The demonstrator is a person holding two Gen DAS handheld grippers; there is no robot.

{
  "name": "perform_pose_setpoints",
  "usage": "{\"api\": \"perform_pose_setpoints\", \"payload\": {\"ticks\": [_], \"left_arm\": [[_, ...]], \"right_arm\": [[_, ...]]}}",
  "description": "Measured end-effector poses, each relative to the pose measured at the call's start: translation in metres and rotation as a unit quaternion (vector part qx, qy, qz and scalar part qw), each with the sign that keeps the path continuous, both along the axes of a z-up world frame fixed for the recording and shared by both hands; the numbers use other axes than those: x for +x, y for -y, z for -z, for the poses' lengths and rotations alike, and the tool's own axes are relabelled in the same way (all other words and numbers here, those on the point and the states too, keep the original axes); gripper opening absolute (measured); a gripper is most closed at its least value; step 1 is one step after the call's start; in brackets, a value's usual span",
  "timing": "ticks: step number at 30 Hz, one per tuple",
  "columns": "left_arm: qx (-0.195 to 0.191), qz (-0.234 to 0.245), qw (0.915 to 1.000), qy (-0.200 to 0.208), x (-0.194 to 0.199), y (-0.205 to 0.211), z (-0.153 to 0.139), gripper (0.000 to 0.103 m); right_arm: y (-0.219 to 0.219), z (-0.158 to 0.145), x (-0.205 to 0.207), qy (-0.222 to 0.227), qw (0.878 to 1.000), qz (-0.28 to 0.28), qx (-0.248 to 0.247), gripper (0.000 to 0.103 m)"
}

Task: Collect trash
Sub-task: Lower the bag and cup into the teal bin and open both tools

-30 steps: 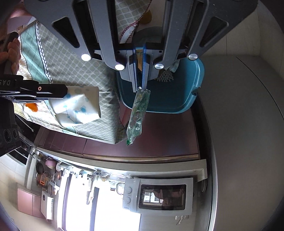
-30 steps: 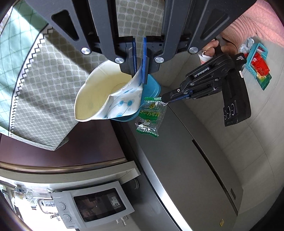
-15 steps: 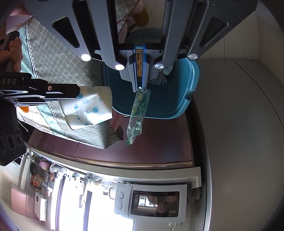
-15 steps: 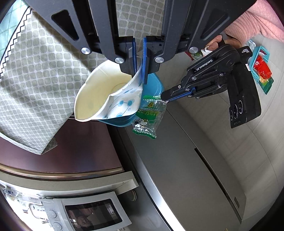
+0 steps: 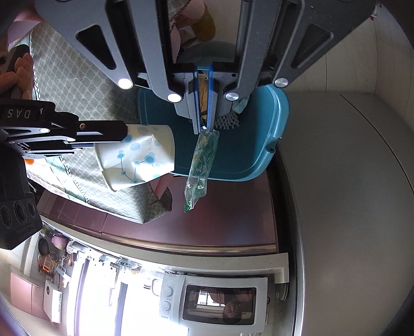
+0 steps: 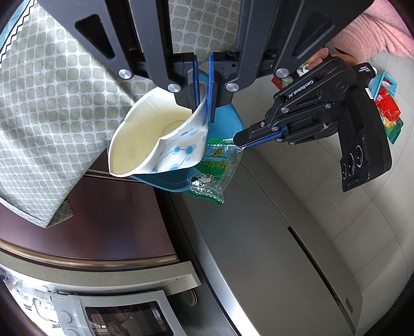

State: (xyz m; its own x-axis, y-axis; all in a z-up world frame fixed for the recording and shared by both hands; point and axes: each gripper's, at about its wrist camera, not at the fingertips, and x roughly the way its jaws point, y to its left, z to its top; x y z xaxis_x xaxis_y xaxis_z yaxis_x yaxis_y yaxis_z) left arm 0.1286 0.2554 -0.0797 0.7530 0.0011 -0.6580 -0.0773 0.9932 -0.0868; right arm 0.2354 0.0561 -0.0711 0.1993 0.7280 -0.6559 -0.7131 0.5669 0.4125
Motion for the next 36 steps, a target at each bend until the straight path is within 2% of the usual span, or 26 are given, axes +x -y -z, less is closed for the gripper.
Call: {"api": "perform_pose_setpoints", "payload": {"ticks": [17, 27, 36], "left_arm": [[-0.003, -0.012, 0.9998, -0.018, 0.014, -0.002, 0.016, 0.005], [-0.014, -0.011, 0.9991, -0.039, 0.030, -0.004, 0.029, 0.007], [-0.020, -0.004, 0.9986, -0.050, 0.034, 0.000, 0.040, 0.007]], "right_arm": [[-0.028, 0.013, 0.023, -0.008, 1.000, -0.004, -0.025, 0.005], [-0.044, 0.023, 0.035, -0.006, 0.999, 0.005, -0.048, 0.011], [-0.043, 0.026, 0.038, -0.007, 0.999, 0.009, -0.042, 0.011]]}}
